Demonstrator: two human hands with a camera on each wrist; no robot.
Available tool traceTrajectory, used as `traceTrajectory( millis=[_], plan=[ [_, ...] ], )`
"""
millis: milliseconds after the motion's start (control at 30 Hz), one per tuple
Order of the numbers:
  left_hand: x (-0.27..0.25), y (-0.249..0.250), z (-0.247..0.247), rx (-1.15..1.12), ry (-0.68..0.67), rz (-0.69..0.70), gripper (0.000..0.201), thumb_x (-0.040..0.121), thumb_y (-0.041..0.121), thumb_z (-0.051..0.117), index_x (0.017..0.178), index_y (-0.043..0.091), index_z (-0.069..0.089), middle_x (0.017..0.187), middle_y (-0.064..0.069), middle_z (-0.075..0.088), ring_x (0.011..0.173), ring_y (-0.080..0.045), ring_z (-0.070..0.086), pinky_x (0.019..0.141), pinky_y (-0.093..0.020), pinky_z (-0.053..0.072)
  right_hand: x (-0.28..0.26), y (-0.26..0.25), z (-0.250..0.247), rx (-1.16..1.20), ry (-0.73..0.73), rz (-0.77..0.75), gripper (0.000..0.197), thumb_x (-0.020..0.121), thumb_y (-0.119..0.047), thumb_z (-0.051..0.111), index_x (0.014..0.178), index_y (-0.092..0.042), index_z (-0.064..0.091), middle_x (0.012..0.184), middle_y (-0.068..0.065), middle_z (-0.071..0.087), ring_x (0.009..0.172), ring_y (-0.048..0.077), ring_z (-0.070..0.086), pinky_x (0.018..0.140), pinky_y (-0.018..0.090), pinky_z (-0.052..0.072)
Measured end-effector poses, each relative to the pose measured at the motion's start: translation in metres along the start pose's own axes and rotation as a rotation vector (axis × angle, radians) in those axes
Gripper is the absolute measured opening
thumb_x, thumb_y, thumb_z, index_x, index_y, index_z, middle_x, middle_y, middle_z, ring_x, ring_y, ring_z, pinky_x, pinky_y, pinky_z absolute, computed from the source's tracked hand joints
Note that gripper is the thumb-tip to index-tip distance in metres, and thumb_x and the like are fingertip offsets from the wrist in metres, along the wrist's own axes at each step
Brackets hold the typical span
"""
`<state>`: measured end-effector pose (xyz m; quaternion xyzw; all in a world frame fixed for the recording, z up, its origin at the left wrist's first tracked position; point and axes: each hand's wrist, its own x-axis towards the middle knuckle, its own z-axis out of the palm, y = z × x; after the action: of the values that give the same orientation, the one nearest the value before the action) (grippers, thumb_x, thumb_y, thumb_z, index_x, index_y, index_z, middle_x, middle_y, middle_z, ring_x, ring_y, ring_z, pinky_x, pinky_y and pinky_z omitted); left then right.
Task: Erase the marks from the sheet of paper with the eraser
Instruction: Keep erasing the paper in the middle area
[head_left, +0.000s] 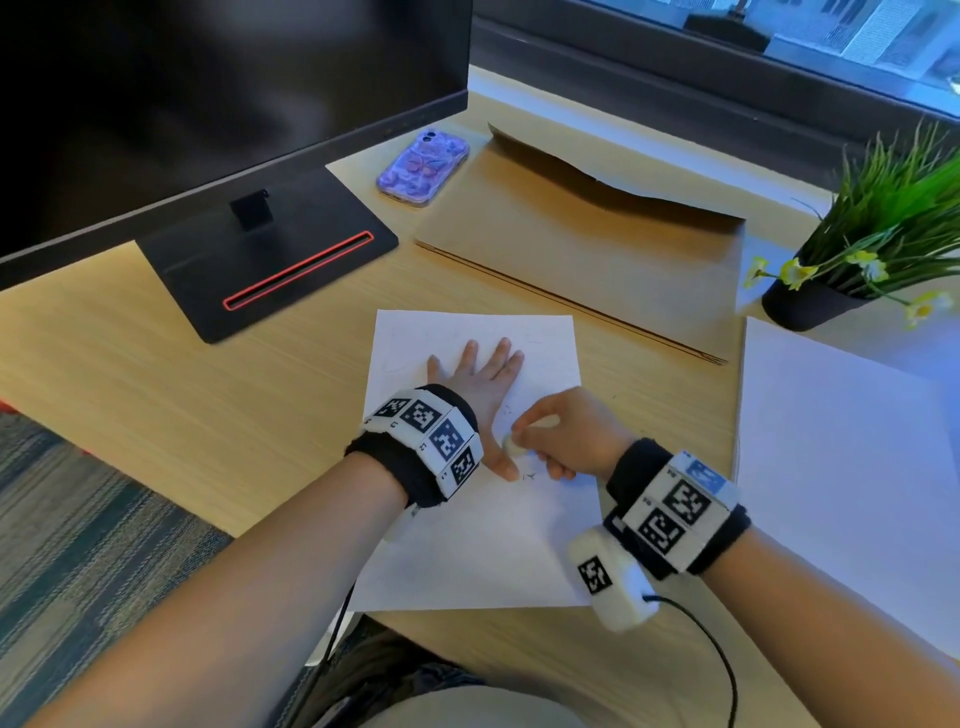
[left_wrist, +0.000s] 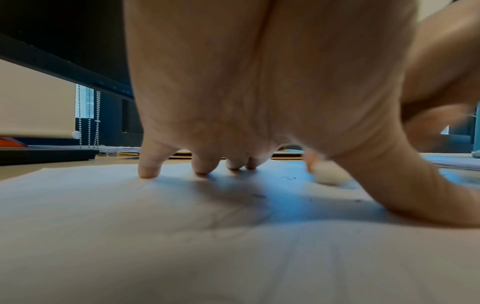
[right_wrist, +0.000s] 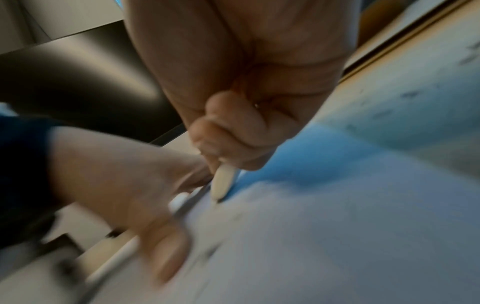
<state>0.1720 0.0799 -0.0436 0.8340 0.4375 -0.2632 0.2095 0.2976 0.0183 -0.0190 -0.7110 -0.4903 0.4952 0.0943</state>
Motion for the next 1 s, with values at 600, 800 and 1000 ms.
traceTrajectory(
  millis=[600, 800, 1000],
  plan=[
    [0.000, 0.000, 0.000, 0.020, 0.007, 0.003, 0.134, 0.064, 0.064, 0.072, 0.146, 0.020, -0.025, 0.153, 0.002, -0.030, 0.143, -0.032, -0.019, 0.110, -0.063, 0.004, 0.013, -0.006, 0.003, 0.112, 0.029, 0.026, 0.009, 0.087, -0.015, 0.063, 0.089, -0.007, 0.069, 0.055, 0.004, 0.055, 0.040, 0.010, 0.047, 0.047, 0.022, 0.042],
    [-0.003, 0.000, -0.002, 0.019, 0.014, 0.008, 0.133, 0.065, 0.063, 0.072, 0.146, 0.020, -0.024, 0.154, 0.001, -0.029, 0.143, -0.031, -0.019, 0.111, -0.062, 0.004, 0.028, -0.011, -0.012, 0.171, 0.180, 0.024, 0.010, 0.088, -0.015, 0.062, 0.088, -0.007, 0.068, 0.057, 0.004, 0.056, 0.045, 0.011, 0.048, 0.050, 0.023, 0.044],
    [-0.002, 0.000, -0.001, 0.022, 0.005, 0.001, 0.134, 0.065, 0.064, 0.072, 0.146, 0.019, -0.025, 0.153, 0.002, -0.030, 0.143, -0.031, -0.020, 0.111, -0.062, 0.003, 0.010, -0.003, 0.004, 0.114, -0.031, 0.047, 0.010, 0.087, -0.014, 0.063, 0.085, -0.006, 0.069, 0.054, 0.003, 0.055, 0.040, 0.010, 0.046, 0.045, 0.021, 0.041]
  ],
)
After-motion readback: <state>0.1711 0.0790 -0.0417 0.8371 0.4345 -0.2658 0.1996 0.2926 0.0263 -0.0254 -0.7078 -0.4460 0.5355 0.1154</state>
